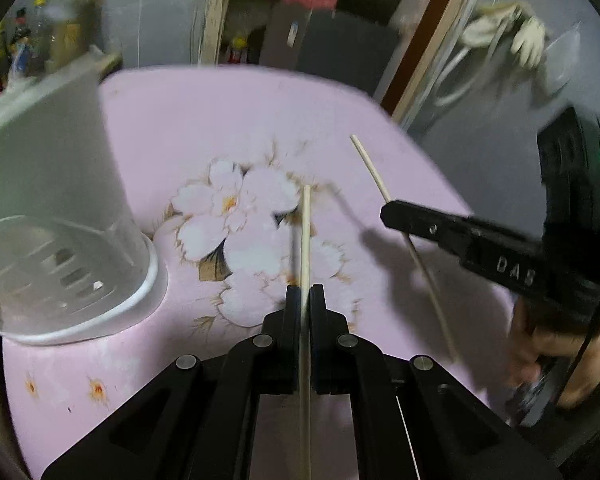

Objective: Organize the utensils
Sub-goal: 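Grasp a wooden chopstick with the left tool while the right tool grasps the other chopstick, then lift and carry the chopstick with the left tool while the right tool carries its chopstick to the basket, then open the left tool over the basket while the right tool releases its chopstick into it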

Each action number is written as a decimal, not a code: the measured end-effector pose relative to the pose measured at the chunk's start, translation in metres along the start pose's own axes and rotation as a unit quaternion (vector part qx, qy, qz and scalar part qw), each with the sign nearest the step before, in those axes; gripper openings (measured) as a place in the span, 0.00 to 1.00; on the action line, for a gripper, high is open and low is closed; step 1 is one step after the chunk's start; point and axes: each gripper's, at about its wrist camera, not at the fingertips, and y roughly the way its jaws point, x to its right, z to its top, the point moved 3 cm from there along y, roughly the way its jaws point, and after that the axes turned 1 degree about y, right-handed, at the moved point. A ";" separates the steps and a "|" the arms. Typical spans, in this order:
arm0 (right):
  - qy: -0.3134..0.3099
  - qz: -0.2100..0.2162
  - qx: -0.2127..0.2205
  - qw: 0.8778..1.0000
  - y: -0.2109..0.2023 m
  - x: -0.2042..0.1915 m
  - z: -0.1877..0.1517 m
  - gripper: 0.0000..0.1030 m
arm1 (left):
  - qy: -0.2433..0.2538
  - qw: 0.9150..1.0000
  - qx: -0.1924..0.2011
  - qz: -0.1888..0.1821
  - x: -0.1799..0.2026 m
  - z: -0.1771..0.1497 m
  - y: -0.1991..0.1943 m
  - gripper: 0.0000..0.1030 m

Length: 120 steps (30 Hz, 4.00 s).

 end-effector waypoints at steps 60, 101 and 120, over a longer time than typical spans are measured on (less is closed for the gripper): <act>-0.105 0.127 0.419 0.893 -0.013 -0.209 0.074 0.03 | -0.126 0.841 0.502 0.155 -0.177 0.048 -0.220 0.02; -0.169 0.097 0.391 0.899 -0.023 -0.209 0.043 0.17 | -0.114 0.887 0.417 0.161 -0.178 0.026 -0.169 0.06; -0.140 0.017 0.328 0.934 -0.066 -0.167 0.009 0.27 | -0.124 0.896 0.380 0.193 -0.142 -0.010 -0.203 0.54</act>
